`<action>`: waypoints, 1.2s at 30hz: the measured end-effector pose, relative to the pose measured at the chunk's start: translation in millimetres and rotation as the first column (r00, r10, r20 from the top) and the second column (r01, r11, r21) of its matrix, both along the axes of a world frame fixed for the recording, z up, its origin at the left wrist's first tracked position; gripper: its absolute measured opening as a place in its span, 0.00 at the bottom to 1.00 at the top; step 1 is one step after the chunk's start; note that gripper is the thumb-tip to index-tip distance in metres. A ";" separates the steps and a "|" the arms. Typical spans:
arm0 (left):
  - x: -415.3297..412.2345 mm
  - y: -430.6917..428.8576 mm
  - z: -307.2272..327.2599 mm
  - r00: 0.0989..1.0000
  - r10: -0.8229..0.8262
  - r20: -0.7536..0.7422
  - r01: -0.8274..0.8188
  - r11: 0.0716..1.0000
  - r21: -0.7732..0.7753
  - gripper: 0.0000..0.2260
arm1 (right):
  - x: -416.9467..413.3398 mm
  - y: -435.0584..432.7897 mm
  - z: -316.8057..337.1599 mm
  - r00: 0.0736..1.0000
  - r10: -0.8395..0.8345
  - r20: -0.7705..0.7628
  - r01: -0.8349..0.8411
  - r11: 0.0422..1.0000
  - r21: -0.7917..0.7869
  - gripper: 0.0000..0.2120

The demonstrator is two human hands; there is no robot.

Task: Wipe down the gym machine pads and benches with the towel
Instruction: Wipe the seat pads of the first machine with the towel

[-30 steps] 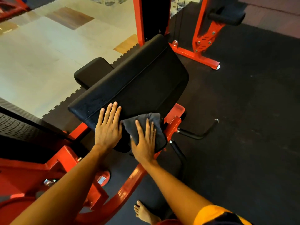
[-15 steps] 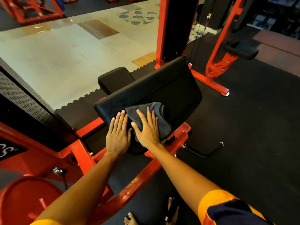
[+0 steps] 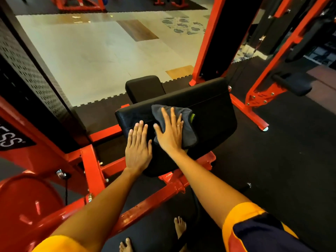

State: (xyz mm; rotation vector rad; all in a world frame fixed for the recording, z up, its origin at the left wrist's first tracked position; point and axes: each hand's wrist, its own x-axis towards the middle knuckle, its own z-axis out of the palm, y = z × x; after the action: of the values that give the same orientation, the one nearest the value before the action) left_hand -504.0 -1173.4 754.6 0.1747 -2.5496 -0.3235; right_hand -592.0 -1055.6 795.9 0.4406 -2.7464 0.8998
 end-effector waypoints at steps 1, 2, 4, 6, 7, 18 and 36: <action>-0.9 3.8 -1.9 1.000 0.025 -0.006 -0.025 1.000 0.007 0.27 | 8.6 10.4 -9.7 0.993 0.103 -0.053 -0.100 0.993 0.058 0.33; -3.1 6.8 -2.6 0.998 0.056 -0.011 -0.056 0.998 0.011 0.26 | 8.9 25.0 -17.7 0.973 0.211 -0.095 -0.200 0.973 0.112 0.33; -4.9 10.0 -2.9 0.996 0.087 -0.015 -0.087 0.996 0.010 0.26 | -3.0 59.6 -25.0 0.913 0.375 -0.160 -0.340 0.917 0.206 0.34; -6.3 12.2 -2.7 0.993 0.115 -0.009 -0.115 0.993 0.002 0.26 | -27.8 86.0 -25.7 0.886 0.425 -0.185 -0.365 0.886 0.286 0.36; -6.3 13.4 -2.4 0.992 0.123 0.000 -0.123 0.992 0.000 0.27 | -39.5 92.1 -23.3 0.903 0.388 -0.185 -0.329 0.901 0.284 0.36; -19.3 30.1 -9.7 0.932 0.354 -0.084 -0.346 0.933 0.095 0.28 | -45.2 19.7 13.3 0.749 0.644 -0.156 -0.605 0.761 0.236 0.29; -29.5 42.4 -1.6 0.854 0.520 -0.015 -0.437 0.732 0.522 0.32 | -78.9 11.6 30.1 0.511 0.845 -0.156 -0.655 0.501 0.566 0.34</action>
State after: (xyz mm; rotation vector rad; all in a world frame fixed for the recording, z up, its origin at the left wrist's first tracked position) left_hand -533.5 -1131.0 753.0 0.9544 -2.1014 -0.7557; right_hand -670.9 -1044.0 825.9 1.8475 -2.2304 0.1876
